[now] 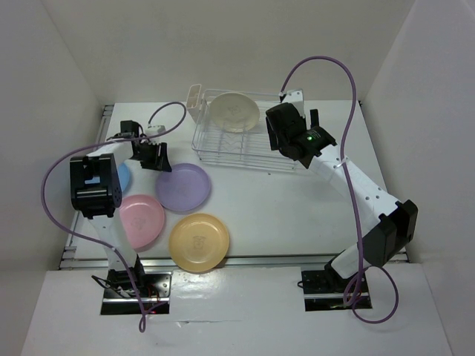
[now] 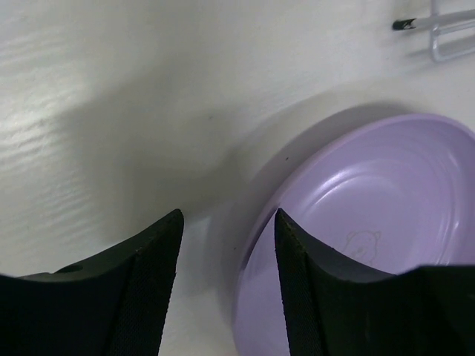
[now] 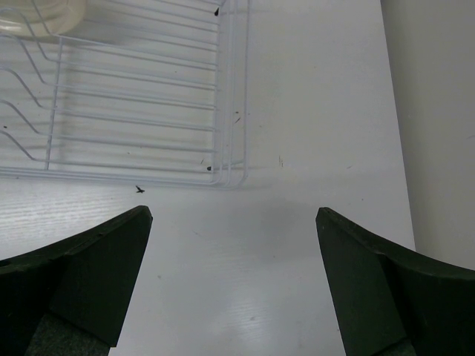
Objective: Load the plates into the dish rack
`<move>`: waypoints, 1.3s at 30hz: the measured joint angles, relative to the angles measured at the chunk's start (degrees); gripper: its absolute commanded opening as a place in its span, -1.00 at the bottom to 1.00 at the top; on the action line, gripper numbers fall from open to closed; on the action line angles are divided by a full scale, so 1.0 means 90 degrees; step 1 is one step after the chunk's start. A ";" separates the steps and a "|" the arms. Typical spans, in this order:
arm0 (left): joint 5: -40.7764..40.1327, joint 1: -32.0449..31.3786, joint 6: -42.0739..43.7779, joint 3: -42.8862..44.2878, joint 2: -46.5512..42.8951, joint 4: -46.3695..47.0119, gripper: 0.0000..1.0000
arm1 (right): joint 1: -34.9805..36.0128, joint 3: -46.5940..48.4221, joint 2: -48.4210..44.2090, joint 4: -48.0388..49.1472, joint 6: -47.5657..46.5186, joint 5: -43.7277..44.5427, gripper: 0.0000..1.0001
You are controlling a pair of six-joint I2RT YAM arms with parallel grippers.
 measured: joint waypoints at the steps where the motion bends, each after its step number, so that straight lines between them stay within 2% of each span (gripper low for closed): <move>1: 0.0053 -0.0019 0.0005 0.0078 0.0063 -0.0002 0.21 | -0.0012 0.0000 0.0000 0.0000 0.0000 0.0010 1.00; 15: 0.0223 -0.0097 0.0100 0.0158 0.0165 0.0019 0.21 | -0.0036 -0.0012 0.0000 0.0000 0.0000 0.0080 1.00; 17: 0.0282 -0.0097 0.0134 0.0189 0.0206 -0.0002 0.12 | -0.0036 -0.0012 0.0000 0.0000 0.0000 0.0083 1.00; 19: 0.0355 -0.0097 0.0151 0.0328 0.0323 -0.0066 -0.11 | -0.0036 -0.0015 0.0000 0.0000 0.0000 0.0085 1.00; 20: 0.0418 -0.0097 0.0155 0.0398 0.0398 -0.0090 -0.60 | -0.0036 -0.0017 0.0000 0.0002 0.0000 0.0085 1.00; 21: 0.0471 -0.0097 0.0153 0.0461 0.0481 -0.0112 -0.84 | -0.0036 -0.0024 0.0000 0.0000 0.0000 0.0087 1.00; 22: 0.0624 -0.0097 0.0160 0.0532 0.0576 -0.0185 -1.00 | -0.0036 -0.0041 0.0000 0.0002 0.0000 0.0090 1.00; 25: 0.1090 -0.0080 0.0117 0.0612 0.0729 -0.0442 -1.00 | -0.0039 -0.0085 0.0000 -0.0007 0.0000 0.0097 1.00; 29: 0.1234 -0.0080 0.0112 0.0699 0.0811 -0.0607 -1.00 | -0.0041 -0.0085 0.0000 0.0000 0.0000 0.0102 1.00; 39: 0.0668 -0.0214 0.0262 0.1100 0.0792 -0.1219 -1.00 | -0.0046 -0.0085 0.0019 0.0005 -0.0002 0.0102 1.00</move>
